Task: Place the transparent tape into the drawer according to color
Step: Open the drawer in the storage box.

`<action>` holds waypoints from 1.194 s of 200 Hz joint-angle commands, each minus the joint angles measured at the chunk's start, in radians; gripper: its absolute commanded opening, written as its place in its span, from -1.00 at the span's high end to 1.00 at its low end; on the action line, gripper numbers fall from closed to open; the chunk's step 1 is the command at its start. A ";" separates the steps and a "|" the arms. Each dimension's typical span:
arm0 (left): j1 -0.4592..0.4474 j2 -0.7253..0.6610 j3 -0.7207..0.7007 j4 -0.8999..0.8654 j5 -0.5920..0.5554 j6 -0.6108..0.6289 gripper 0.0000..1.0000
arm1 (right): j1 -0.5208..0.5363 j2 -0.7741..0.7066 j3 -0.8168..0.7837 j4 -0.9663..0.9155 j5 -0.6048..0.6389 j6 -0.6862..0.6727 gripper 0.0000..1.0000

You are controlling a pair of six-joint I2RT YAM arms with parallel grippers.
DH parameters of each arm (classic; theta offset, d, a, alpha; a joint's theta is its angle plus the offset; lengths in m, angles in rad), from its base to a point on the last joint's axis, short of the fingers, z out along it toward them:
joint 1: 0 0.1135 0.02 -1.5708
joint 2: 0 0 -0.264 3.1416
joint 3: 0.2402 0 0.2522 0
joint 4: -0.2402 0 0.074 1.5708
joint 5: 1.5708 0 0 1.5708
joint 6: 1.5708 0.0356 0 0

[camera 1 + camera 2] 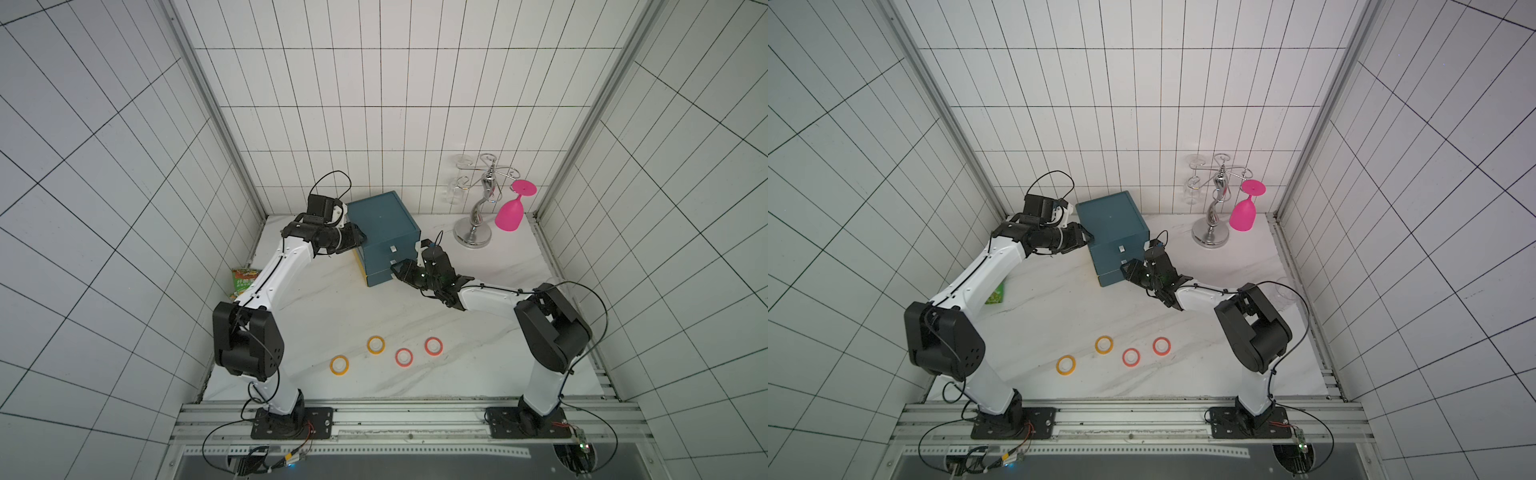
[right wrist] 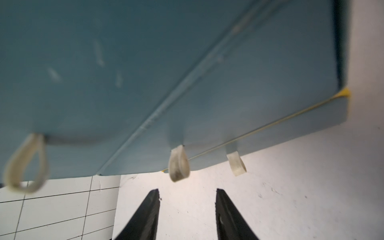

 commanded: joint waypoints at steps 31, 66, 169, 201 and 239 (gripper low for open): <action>0.013 -0.012 -0.008 -0.027 -0.011 0.021 0.08 | -0.016 -0.003 0.011 0.044 0.012 0.012 0.05; 0.014 -0.015 -0.010 -0.027 -0.013 0.023 0.08 | -0.021 0.019 0.037 0.049 0.013 0.013 0.06; 0.017 -0.010 -0.007 -0.028 -0.007 0.023 0.08 | -0.027 0.069 0.082 0.116 0.002 0.043 0.13; 0.020 -0.013 -0.008 -0.028 -0.005 0.024 0.08 | -0.027 0.080 0.083 0.141 -0.001 0.054 0.18; 0.021 -0.012 -0.010 -0.027 -0.001 0.023 0.08 | -0.028 0.101 0.093 0.150 -0.003 0.066 0.30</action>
